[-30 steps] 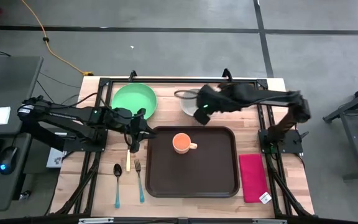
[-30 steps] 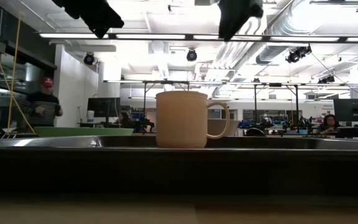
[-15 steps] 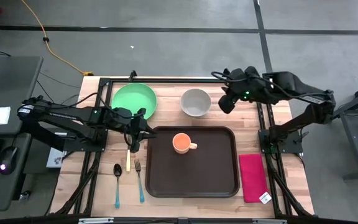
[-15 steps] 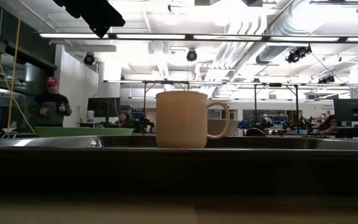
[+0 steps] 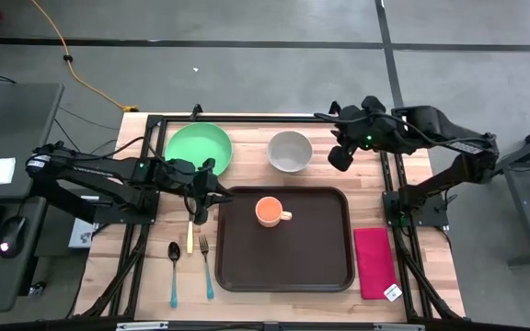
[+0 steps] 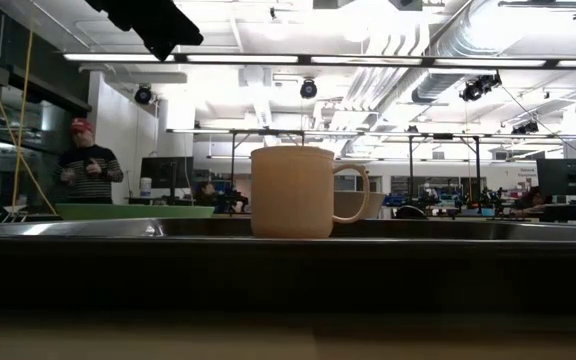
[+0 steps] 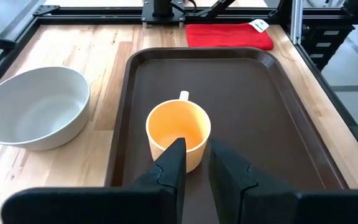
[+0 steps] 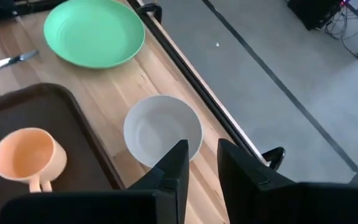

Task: Set up tray
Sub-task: Put the yellow mug on the brown tray

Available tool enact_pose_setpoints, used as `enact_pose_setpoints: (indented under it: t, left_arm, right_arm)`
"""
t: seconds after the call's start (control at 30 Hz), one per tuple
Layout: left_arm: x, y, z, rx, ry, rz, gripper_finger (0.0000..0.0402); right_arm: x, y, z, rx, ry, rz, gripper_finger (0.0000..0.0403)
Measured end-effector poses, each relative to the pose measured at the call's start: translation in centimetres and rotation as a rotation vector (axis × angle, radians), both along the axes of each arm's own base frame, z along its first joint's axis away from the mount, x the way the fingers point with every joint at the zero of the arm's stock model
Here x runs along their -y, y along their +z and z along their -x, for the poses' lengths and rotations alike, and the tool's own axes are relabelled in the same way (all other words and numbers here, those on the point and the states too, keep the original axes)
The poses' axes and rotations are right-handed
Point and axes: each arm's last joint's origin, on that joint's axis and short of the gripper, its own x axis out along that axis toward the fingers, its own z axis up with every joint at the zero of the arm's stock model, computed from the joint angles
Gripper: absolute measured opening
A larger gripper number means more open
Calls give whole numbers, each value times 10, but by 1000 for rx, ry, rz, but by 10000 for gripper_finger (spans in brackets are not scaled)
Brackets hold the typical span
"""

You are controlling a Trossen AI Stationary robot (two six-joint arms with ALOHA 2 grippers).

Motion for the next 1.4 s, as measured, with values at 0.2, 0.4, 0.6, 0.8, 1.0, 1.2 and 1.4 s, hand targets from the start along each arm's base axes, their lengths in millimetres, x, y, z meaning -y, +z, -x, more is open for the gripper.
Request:
enact_pose_setpoints:
  t: [0.2, 0.4, 0.6, 0.8, 1.0, 1.2, 1.4]
  left_arm:
    - [0, 0, 0, 0, 0, 0, 97]
    - [0, 1, 0, 9, 0, 1, 97]
    - [0, 1, -8, 43, 12, -8, 97]
    - [2, -10, -23, 14, 1, -8, 97]
    - [3, -15, -31, 12, 15, 21, 97]
    - [4, -17, -37, 29, 29, 44, 97]
    - [3, -18, -37, 25, 85, 74, 97]
  right_arm:
    - [-2, 3, 2, 12, 81, -27, 64]
    - [-3, 5, -1, 41, 119, -35, 60]
    - [-7, 9, -5, 95, 151, -33, 62]
    - [-16, -13, -14, 161, 197, -2, 63]
    - [-16, -41, 2, 284, 206, -27, 63]
    - [-18, -68, 24, 430, 257, -56, 64]
    - [-19, -92, 38, 508, 279, -81, 62]
